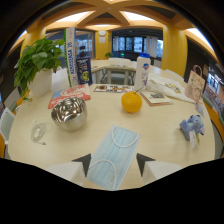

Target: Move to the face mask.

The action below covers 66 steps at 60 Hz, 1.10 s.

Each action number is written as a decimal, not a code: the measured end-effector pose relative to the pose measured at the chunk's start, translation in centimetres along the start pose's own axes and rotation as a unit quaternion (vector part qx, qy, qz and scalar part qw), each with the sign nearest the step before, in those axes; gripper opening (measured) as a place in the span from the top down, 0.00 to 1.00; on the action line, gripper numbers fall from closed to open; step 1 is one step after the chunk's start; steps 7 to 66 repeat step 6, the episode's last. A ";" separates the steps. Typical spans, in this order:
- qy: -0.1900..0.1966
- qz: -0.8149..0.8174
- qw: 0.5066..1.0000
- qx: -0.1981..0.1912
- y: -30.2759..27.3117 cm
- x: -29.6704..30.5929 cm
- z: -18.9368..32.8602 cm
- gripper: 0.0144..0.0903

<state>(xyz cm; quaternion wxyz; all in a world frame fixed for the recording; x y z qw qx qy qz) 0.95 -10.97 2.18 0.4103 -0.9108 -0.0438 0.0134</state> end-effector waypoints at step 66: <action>-0.002 0.003 1.000 -0.002 -0.1 -0.2 -0.1 0.06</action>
